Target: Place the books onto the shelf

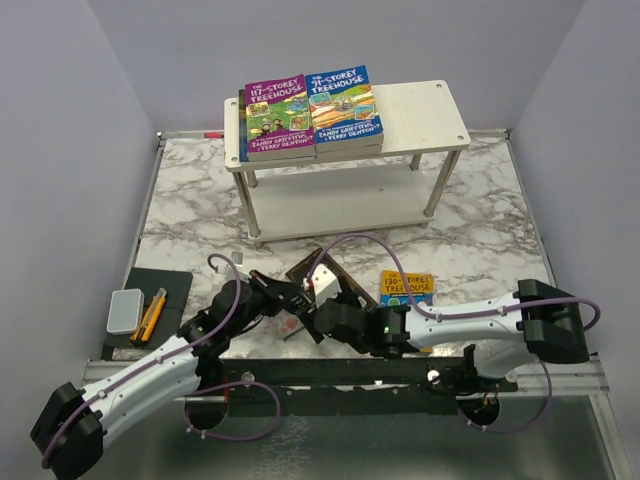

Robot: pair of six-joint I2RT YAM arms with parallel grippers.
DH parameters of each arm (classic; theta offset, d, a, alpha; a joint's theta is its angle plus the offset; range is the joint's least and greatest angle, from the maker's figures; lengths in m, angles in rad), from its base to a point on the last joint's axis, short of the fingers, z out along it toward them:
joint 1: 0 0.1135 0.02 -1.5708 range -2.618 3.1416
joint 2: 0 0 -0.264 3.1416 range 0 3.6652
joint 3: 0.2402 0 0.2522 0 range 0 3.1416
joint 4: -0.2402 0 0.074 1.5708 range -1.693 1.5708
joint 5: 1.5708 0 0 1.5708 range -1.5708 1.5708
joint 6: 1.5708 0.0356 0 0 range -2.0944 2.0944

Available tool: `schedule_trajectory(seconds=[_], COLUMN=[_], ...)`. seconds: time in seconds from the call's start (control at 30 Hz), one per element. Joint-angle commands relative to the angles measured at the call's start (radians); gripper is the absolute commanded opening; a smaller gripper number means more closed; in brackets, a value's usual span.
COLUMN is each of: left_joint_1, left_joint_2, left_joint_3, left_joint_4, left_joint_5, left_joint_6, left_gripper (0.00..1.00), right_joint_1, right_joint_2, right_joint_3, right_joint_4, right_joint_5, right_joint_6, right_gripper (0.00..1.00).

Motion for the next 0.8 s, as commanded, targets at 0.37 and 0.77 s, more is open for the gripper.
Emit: schedule_trajectory(seconds=[0.37, 0.77], left_joint_1=[-0.007, -0.007], left_joint_2=[-0.007, 0.005], left_joint_3=[0.068, 0.088], left_joint_4=[0.025, 0.025], left_joint_5=[0.057, 0.064], left_joint_6=[0.005, 0.008], left_gripper=[0.0, 0.0], right_joint_1=[0.073, 0.084], right_joint_2=[0.262, 0.292], right_joint_3=[0.174, 0.237], right_joint_4=[-0.19, -0.506], right_joint_5=[0.42, 0.546], right_joint_6=[0.108, 0.413], right_gripper=[0.77, 0.15])
